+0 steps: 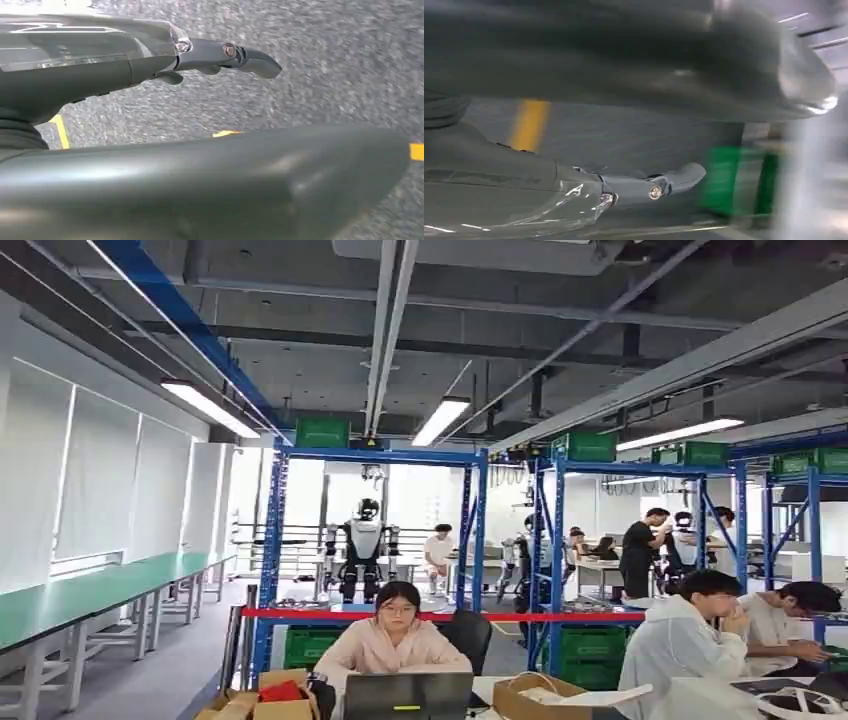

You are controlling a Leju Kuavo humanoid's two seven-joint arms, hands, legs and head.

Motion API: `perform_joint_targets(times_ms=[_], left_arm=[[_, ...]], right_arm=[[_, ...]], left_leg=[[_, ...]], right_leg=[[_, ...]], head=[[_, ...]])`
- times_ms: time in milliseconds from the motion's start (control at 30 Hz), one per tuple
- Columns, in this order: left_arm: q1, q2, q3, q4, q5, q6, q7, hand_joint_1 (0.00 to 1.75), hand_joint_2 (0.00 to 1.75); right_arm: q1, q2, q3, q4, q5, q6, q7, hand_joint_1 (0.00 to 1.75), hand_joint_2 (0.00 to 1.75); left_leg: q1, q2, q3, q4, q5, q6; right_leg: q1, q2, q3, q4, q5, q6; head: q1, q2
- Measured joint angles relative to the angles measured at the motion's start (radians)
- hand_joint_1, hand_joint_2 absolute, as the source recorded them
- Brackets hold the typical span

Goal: Take the parts from the cabinet and place them on the table.

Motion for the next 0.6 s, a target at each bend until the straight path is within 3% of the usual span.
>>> perform_joint_targets(times_ms=[33, 67, 100, 133, 167, 233, 267, 333, 367, 400, 433, 467, 500, 533, 567, 600], left_arm=[[0.000, -0.001, 0.003, 0.000, -0.002, 0.000, 0.000, 0.00, 0.00], [0.001, -0.002, 0.004, -0.002, -0.003, 0.000, 0.000, 0.00, 0.00], [0.001, -0.003, 0.005, -0.002, -0.006, 0.000, 0.001, 0.00, 0.00], [0.001, -0.004, 0.006, -0.003, -0.007, 0.000, 0.001, 0.00, 0.00], [0.001, -0.005, 0.007, -0.003, -0.007, 0.000, 0.001, 0.00, 0.00], [0.001, -0.009, 0.009, -0.004, -0.009, 0.000, 0.001, 0.00, 0.00], [0.002, -0.011, 0.010, -0.004, -0.009, 0.000, 0.001, 0.00, 0.00], [-0.001, -0.012, 0.012, -0.005, -0.010, 0.000, 0.003, 0.00, 0.00], [0.002, -0.012, 0.013, -0.005, -0.011, 0.000, 0.005, 0.00, 0.00], [0.004, -0.012, 0.014, -0.005, -0.013, 0.000, 0.007, 0.00, 0.00], [0.006, -0.013, 0.015, -0.005, -0.018, 0.000, 0.007, 0.00, 0.00], [0.008, -0.015, 0.016, -0.005, -0.020, -0.002, 0.007, 0.00, 0.00], [0.007, -0.015, 0.016, -0.005, -0.021, -0.003, 0.007, 0.00, 0.00], [0.005, -0.016, 0.016, -0.005, -0.026, -0.004, 0.007, 0.00, 0.00], [0.004, -0.016, 0.016, -0.005, -0.028, -0.004, 0.007, 0.00, 0.00], [0.003, -0.016, 0.016, -0.005, -0.028, -0.004, 0.007, 0.00, 0.00]], right_arm=[[-0.004, -0.003, -0.008, 0.055, 0.024, -0.038, 0.010, 0.00, 0.00], [-0.008, -0.010, -0.015, 0.111, 0.045, -0.076, 0.034, 0.00, 0.00], [-0.012, -0.011, -0.022, 0.158, 0.058, -0.101, 0.055, 0.00, 0.00], [-0.016, -0.015, -0.029, 0.203, 0.069, -0.117, 0.076, 0.00, 0.00], [-0.019, -0.018, -0.034, 0.239, 0.080, -0.128, 0.097, 0.00, 0.00], [-0.023, -0.027, -0.039, 0.294, 0.109, -0.153, 0.149, 0.00, 0.00], [-0.023, -0.031, -0.040, 0.324, 0.121, -0.161, 0.172, 0.00, 0.00], [-0.018, -0.033, -0.040, 0.371, 0.144, -0.169, 0.231, 0.00, 0.00], [-0.011, -0.033, -0.040, 0.392, 0.155, -0.170, 0.265, 0.00, 0.00], [-0.009, -0.034, -0.040, 0.414, 0.165, -0.170, 0.298, 0.00, 0.00], [-0.002, -0.034, -0.040, 0.425, 0.170, -0.170, 0.325, 0.00, 0.00], [0.003, -0.034, -0.040, 0.435, 0.175, -0.170, 0.356, 0.00, 0.00], [0.005, -0.034, -0.040, 0.444, 0.181, -0.168, 0.386, 0.00, 0.00], [0.005, -0.034, -0.040, 0.454, 0.184, -0.164, 0.416, 0.00, 0.00], [0.005, -0.034, -0.040, 0.463, 0.185, -0.161, 0.436, 0.00, 0.00], [0.005, -0.034, -0.040, 0.469, 0.185, -0.158, 0.454, 0.00, 0.00]], left_leg=[[-0.002, 0.000, -0.016, 0.001, 0.011, 0.001], [-0.004, 0.000, -0.031, 0.002, 0.023, 0.001], [-0.006, 0.000, -0.046, 0.002, 0.033, 0.000], [-0.008, 0.000, -0.060, 0.002, 0.044, 0.000], [-0.010, -0.001, -0.072, 0.002, 0.054, -0.002], [-0.017, -0.002, -0.082, 0.004, 0.070, -0.008], [-0.017, 0.000, -0.086, 0.005, 0.080, -0.013], [-0.009, 0.003, -0.096, 0.004, 0.098, -0.024], [-0.010, 0.001, -0.100, 0.003, 0.110, -0.032], [-0.009, -0.004, -0.111, 0.016, 0.069, -0.036], [-0.007, -0.004, -0.121, 0.055, 0.006, -0.037], [-0.005, -0.004, -0.136, 0.123, -0.065, -0.040], [-0.004, -0.004, -0.150, 0.200, -0.117, -0.043], [-0.004, -0.004, -0.160, 0.268, -0.144, -0.045], [-0.004, -0.004, -0.159, 0.316, -0.136, -0.047], [-0.003, -0.004, -0.143, 0.323, -0.102, -0.048]], right_leg=[[-0.002, 0.000, -0.009, 0.066, -0.016, 0.002], [-0.002, 0.001, -0.001, 0.097, 0.001, 0.002], [-0.002, 0.001, 0.024, 0.085, 0.035, 0.001], [-0.002, 0.001, 0.067, 0.035, 0.074, -0.002], [-0.001, 0.002, 0.131, -0.050, 0.099, -0.009], [0.010, 0.003, 0.287, -0.258, 0.085, -0.030], [0.010, 0.003, 0.313, -0.317, 0.069, -0.034], [0.018, 0.003, 0.302, -0.317, 0.075, -0.039], [0.018, 0.001, 0.294, -0.323, 0.091, -0.047], [0.013, -0.009, 0.282, -0.327, 0.105, -0.057], [0.013, -0.008, 0.268, -0.326, 0.116, -0.068], [0.014, -0.008, 0.252, -0.322, 0.127, -0.070], [0.015, -0.008, 0.235, -0.316, 0.137, -0.072], [0.016, -0.009, 0.216, -0.308, 0.145, -0.072], [0.016, -0.009, 0.194, -0.298, 0.154, -0.071], [0.016, -0.009, 0.171, -0.287, 0.162, -0.070]], head=[[0.000, 0.000], [0.000, 0.000], [0.000, 0.000], [0.000, 0.000], [0.000, 0.000], [0.000, 0.000], [0.002, 0.000], [0.001, 0.002], [0.001, 0.001], [0.001, 0.000], [0.002, 0.000], [0.002, 0.000], [0.002, 0.000], [0.002, 0.000], [0.002, 0.000], [0.002, 0.000]])
